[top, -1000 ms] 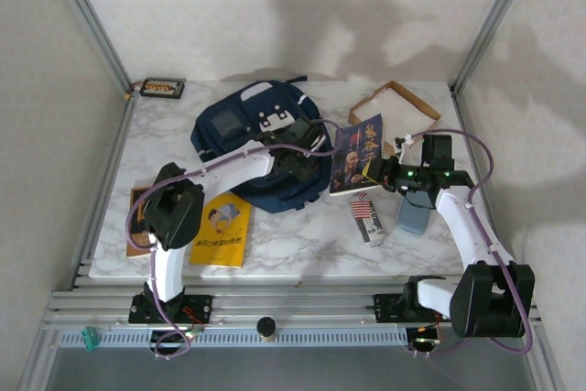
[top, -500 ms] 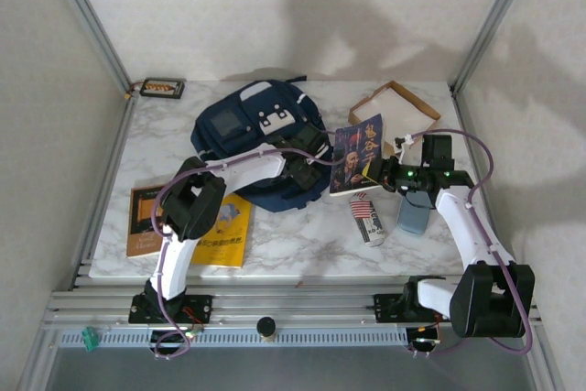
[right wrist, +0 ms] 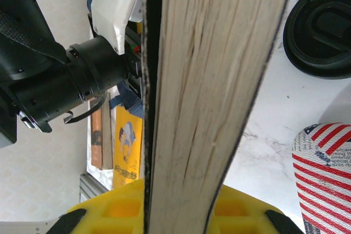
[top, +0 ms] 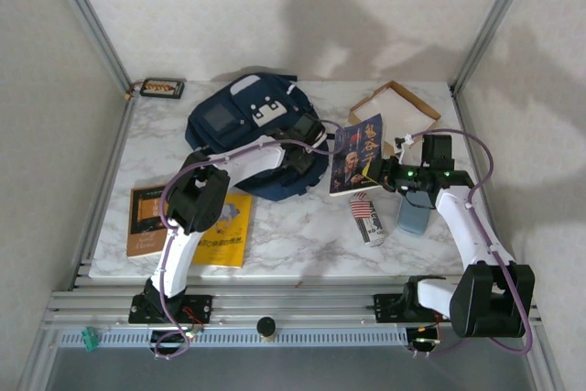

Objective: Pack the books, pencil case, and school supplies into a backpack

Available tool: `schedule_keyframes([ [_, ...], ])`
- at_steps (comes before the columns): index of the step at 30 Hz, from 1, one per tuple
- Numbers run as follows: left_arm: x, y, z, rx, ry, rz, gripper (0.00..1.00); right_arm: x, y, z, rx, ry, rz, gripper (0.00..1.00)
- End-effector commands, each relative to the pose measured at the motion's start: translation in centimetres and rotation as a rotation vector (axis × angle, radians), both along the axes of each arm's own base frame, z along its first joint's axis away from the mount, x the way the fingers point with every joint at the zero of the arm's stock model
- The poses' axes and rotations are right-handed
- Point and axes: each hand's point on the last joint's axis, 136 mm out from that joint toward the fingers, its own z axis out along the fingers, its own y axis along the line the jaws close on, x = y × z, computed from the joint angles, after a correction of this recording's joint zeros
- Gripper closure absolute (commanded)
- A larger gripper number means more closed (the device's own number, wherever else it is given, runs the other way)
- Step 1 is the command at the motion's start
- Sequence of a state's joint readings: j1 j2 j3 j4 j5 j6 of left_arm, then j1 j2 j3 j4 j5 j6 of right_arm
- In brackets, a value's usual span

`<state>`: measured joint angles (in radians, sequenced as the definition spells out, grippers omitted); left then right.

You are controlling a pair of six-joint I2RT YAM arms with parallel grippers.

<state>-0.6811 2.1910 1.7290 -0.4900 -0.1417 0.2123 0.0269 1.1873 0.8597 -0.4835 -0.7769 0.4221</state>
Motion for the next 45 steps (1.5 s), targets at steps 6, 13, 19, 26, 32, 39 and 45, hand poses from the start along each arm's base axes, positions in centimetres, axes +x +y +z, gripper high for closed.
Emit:
schedule_keyframes([
  [6, 2.0, 1.9, 2.1, -0.003, -0.041, 0.057, 1.00, 1.1, 0.2, 2.6, 0.003, -0.110, 0.019, 1.00],
  [13, 2.3, 2.5, 4.9, -0.026, -0.076, 0.091, 1.00, 1.3, 0.1, 2.7, -0.005, -0.113, 0.015, 1.00],
  [19, 1.8, 3.4, 9.7, -0.069, -0.145, 0.145, 1.00, 1.4, 0.5, 3.2, 0.010, -0.121, 0.031, 1.00],
  [26, 1.7, 4.8, 15.9, -0.092, -0.245, 0.189, 1.00, 1.3, 3.3, 3.4, 0.055, -0.087, 0.109, 1.00],
  [32, 1.4, 4.7, 19.8, -0.102, -0.269, 0.159, 1.00, 1.4, 7.7, 4.2, 0.178, -0.045, 0.212, 1.00],
  [39, -0.1, 4.1, 22.4, -0.129, -0.265, 0.087, 1.00, 3.8, 14.7, 3.6, 0.230, -0.015, 0.347, 1.00],
  [45, -0.3, 4.2, 24.4, -0.170, -0.306, 0.095, 1.00, 7.6, 19.8, 1.9, 0.293, -0.009, 0.411, 0.96],
])
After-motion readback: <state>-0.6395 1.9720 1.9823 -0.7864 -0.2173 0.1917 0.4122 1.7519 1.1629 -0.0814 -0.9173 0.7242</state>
